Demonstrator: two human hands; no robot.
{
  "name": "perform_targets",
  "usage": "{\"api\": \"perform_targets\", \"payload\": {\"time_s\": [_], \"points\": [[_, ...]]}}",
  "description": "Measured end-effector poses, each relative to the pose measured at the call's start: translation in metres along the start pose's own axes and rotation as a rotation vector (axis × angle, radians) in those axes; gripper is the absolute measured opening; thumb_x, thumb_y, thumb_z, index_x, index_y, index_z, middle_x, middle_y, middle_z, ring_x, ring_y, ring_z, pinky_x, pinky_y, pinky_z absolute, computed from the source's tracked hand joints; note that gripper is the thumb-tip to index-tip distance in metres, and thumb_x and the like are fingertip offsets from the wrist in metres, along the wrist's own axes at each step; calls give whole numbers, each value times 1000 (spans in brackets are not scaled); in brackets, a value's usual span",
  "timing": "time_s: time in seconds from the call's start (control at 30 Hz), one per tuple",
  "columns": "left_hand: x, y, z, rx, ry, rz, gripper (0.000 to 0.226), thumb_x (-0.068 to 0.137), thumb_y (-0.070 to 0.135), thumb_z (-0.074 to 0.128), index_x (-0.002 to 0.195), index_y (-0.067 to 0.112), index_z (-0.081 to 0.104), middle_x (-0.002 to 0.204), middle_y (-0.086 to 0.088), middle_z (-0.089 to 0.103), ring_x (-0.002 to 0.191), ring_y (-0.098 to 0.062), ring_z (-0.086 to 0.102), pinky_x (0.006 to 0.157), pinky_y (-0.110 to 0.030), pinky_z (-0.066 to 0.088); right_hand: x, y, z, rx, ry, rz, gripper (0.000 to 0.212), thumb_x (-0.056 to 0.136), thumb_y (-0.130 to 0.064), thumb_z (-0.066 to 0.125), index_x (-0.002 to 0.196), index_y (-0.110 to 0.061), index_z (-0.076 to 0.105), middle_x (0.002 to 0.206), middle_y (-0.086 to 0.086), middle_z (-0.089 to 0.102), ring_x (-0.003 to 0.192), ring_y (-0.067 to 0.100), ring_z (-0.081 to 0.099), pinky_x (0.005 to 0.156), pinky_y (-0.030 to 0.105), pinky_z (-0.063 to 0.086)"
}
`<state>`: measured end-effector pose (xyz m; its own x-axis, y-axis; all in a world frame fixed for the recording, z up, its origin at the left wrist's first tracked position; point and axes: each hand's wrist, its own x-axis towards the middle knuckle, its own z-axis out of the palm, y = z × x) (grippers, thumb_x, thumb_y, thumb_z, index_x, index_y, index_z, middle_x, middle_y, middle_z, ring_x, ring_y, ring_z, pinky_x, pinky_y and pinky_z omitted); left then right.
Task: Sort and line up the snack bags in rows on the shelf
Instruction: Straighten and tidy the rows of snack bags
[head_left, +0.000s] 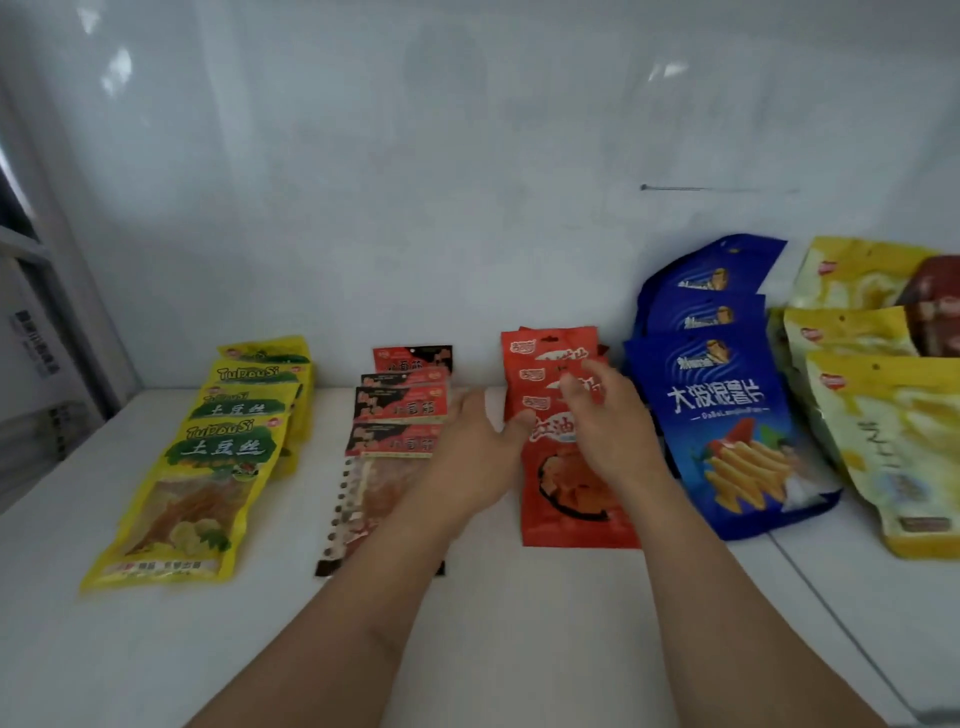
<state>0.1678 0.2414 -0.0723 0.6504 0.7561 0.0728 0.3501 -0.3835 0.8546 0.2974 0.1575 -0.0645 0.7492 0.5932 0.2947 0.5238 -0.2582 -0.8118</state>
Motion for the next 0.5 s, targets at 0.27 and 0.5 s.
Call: {"api": "perform_targets", "payload": {"time_s": [0.27, 0.5], "points": [[50, -18, 66, -60, 153, -179, 102, 65, 75, 49, 148, 17, 36, 145, -7, 52, 131, -29, 53, 107, -52, 46, 11, 45, 4, -101, -14, 182, 74, 90, -69, 43, 148, -24, 34, 148, 9, 43, 135, 34, 44, 109, 56, 38], [54, -25, 70, -52, 173, -79, 77, 73, 54, 54, 142, 23, 42, 136, 0, 57, 124, -20, 57, 105, -48, 49, 20, 44, 7, 65, -130, 301, 82, 93, -68, 43, 155, -19, 23, 149, 7, 47, 133, 29, 50, 107, 52, 43]]}}
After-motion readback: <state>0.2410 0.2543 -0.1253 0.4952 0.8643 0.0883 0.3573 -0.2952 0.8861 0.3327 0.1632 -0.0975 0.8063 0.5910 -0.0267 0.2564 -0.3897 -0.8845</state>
